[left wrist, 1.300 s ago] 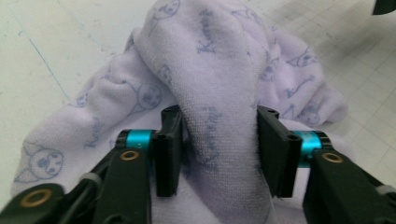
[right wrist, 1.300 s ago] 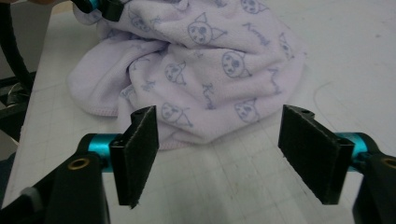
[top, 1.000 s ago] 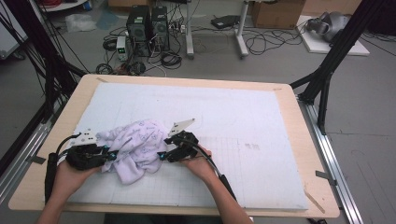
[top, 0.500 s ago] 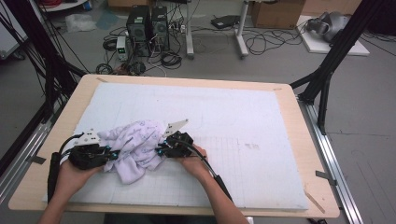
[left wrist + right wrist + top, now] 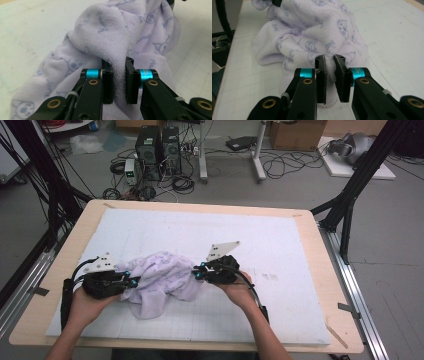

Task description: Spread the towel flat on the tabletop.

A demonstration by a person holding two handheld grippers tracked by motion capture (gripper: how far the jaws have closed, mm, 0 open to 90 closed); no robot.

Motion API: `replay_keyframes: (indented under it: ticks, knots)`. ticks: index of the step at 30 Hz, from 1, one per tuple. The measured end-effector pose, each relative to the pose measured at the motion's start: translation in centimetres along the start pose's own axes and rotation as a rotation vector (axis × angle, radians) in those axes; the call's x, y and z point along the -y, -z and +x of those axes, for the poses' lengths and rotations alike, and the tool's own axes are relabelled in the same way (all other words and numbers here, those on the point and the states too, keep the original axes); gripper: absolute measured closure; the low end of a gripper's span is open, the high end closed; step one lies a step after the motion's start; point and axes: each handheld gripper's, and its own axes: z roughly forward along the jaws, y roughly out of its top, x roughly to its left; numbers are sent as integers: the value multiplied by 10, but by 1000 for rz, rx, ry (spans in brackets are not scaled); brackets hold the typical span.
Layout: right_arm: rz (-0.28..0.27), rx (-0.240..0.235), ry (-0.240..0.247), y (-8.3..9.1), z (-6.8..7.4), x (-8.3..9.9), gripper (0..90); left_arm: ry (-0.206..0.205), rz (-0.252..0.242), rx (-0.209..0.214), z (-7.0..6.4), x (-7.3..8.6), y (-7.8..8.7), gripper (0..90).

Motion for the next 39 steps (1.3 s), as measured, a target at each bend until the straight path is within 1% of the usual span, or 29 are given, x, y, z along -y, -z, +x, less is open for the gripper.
replay_keyframes:
  ticks: [1, 2, 3, 4, 5, 6, 10, 12, 13, 14, 16, 18, 20, 22, 23, 24, 26, 27, 28, 29, 30, 32, 33, 34, 35, 36, 37, 38, 39]
  knots:
    - [-1, 12, 8, 8, 0, 1, 812, -8, -4, 7, -3, -3, -1, 795]
    - [-11, 20, 6, 25, 0, 5, 813, -11, -9, 16, -5, -6, -2, 796]
    - [-11, 20, 6, 25, 0, 5, 813, -13, -16, 27, -8, -9, -3, 796]
    - [-18, 20, 4, 33, 0, 6, 813, -19, -21, 35, -10, -12, -3, 796]
    - [-26, 23, 9, 49, 2, 7, 813, -24, -25, 41, -13, -16, -4, 797]
    - [-26, 23, 9, 49, 2, 7, 813, -32, -28, 49, -17, -19, -5, 797]
    - [-4, 32, 39, 73, 8, 8, 813, -66, -34, 79, -30, -32, -9, 798]
    - [-4, 40, 48, 85, 10, 9, 812, -77, -38, 97, -36, -38, -11, 798]
    - [1, 47, 57, 97, 12, 9, 812, -83, -41, 105, -39, -40, -11, 803]
    - [1, 47, 57, 97, 12, 9, 812, -92, -42, 110, -41, -43, -12, 803]
    - [7, 59, 64, 108, 14, 11, 812, -102, -46, 112, -45, -46, -14, 808]
    - [8, 65, 54, 116, 16, 16, 811, -108, -40, 114, -47, -47, -17, 808]
    - [18, 67, 41, 118, 16, 24, 810, -103, -26, 113, -47, -44, -22, 808]
    - [28, 60, 17, 115, 15, 35, 809, -96, -8, 115, -46, -38, -28, 809]
    - [34, 54, 7, 111, 15, 41, 809, -90, 2, 117, -46, -35, -31, 809]
    - [36, 46, -16, 108, 15, 48, 809, -86, 13, 117, -45, -31, -34, 809]
    - [49, 30, -30, 99, 14, 59, 808, -85, 46, 118, -44, -22, -38, 809]
    - [60, 20, -40, 94, 14, 64, 807, -81, 64, 117, -43, -17, -41, 809]
    - [80, 2, -47, 86, 15, 73, 804, -83, 81, 120, -43, -13, -43, 809]
    - [92, -10, -55, 82, 16, 77, 801, -81, 92, 119, -43, -8, -44, 809]
    - [92, -10, -55, 82, 16, 77, 801, -82, 105, 121, -42, -4, -45, 809]
    - [110, -20, -54, 78, 19, 81, 784, -81, 116, 126, -42, 1, -46, 802]
    - [105, -28, -55, 78, 20, 80, 769, -85, 114, 130, -41, 2, -45, 787]
    - [85, -27, -46, 79, 20, 79, 738, -85, 106, 131, -41, 2, -43, 753]
    - [72, -28, -51, 81, 21, 76, 709, -85, 90, 129, -41, 1, -40, 698]
    - [43, -33, -59, 85, 20, 72, 699, -85, 74, 131, -41, -2, -36, 660]
    - [3, -27, -56, 92, 19, 62, 671, -83, 59, 126, -40, -4, -32, 605]
    - [-11, -18, -54, 95, 17, 57, 662, -82, 41, 121, -39, -7, -29, 585]
    - [-11, -18, -54, 95, 17, 57, 662, -81, 28, 113, -37, -10, -25, 585]
